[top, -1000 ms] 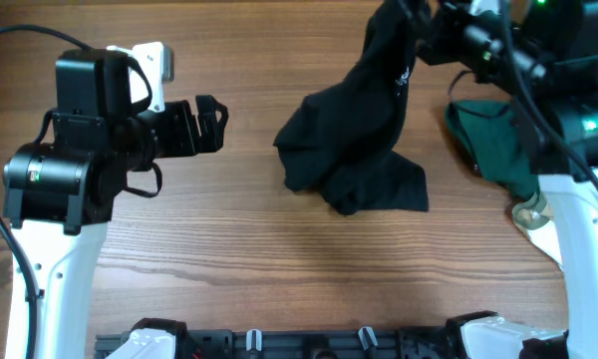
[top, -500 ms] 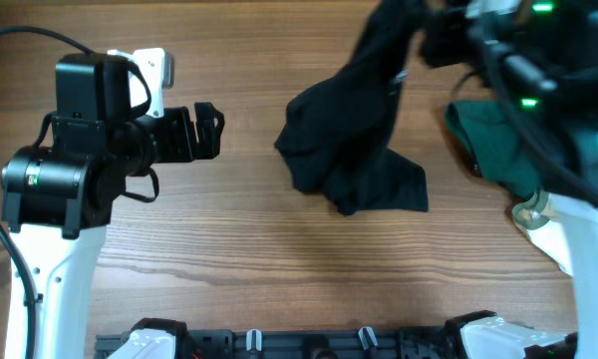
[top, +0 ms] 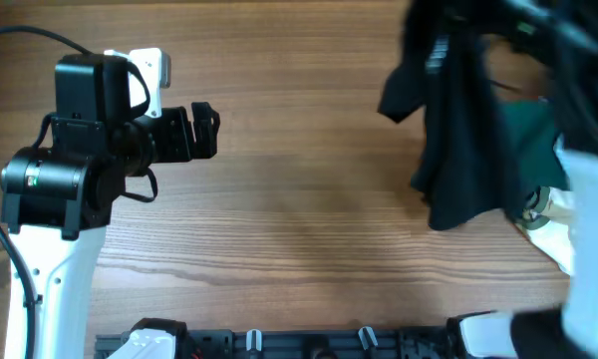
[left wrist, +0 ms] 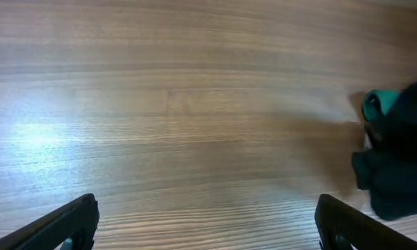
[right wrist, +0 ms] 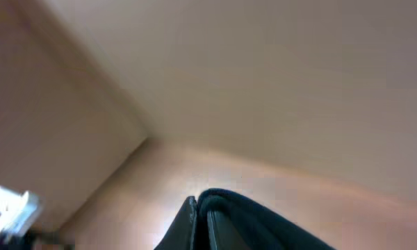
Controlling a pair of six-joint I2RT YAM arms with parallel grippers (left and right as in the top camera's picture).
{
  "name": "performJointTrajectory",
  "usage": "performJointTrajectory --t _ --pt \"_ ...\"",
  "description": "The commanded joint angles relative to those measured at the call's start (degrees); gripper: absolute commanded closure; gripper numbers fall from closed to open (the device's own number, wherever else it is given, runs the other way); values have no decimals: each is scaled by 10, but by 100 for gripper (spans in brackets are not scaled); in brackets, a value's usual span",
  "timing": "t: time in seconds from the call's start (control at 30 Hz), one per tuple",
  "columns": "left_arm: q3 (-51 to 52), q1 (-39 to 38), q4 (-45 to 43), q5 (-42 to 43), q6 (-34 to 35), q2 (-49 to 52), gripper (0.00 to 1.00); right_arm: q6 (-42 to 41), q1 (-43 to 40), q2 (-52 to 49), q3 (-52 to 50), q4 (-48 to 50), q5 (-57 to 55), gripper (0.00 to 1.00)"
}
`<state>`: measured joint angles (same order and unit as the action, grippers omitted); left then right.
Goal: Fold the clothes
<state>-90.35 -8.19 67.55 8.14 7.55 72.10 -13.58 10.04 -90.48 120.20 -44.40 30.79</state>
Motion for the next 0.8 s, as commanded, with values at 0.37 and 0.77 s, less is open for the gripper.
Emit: performJointTrajectory --t 0.37,0.77 --pt "-9 1 19 -8 -7 -9 0 34 192 -170 2 -64 -63 38" --pt "-9 1 7 -7 8 87 0 -31 110 -170 -9 -291 -274 15"
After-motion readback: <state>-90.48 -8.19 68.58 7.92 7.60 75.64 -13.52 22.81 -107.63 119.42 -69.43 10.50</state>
